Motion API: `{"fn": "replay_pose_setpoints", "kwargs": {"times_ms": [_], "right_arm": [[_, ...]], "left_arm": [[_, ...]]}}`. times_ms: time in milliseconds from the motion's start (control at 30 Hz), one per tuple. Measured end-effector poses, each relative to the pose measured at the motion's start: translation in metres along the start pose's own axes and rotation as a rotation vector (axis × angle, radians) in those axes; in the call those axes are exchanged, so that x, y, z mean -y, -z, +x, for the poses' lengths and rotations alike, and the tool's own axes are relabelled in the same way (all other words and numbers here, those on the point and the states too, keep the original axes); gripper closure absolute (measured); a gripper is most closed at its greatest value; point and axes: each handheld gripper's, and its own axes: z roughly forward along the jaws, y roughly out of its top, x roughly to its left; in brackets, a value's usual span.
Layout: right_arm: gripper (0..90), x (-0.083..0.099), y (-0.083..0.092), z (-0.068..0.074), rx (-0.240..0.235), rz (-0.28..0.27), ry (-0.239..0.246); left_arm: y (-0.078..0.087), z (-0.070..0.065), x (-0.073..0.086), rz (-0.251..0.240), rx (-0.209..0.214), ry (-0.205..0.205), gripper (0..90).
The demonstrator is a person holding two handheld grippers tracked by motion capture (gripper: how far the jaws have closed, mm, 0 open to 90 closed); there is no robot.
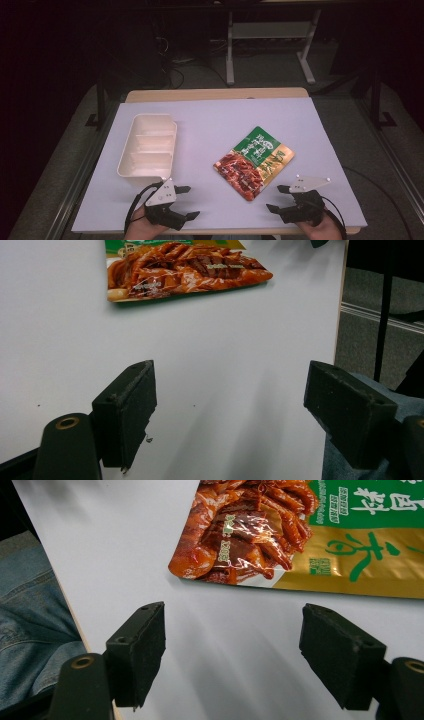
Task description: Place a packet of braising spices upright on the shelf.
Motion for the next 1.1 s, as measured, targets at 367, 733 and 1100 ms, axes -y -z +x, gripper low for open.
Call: {"fn": "replay_pose_setpoints", "kwargs": {"times_ms": [367, 733, 1100], "right_arm": [[25.3, 0.0, 0.002, 0.001, 0.012, -0.006, 0.0], [25.2, 0.001, 0.006, -0.002, 0.025, -0.028, -0.013], [24.7, 0.002, 0.01, -0.006, 0.044, -0.04, -0.02]], "left_arm": [[-0.002, -0.002, -0.001, 0.005, 0.006, -0.011, 21.7], [-0.008, 0.001, -0.019, -0.014, 0.067, -0.016, 41.0], [-0.036, 0.015, -0.053, 0.051, 0.055, -0.06, 88.5]]}}
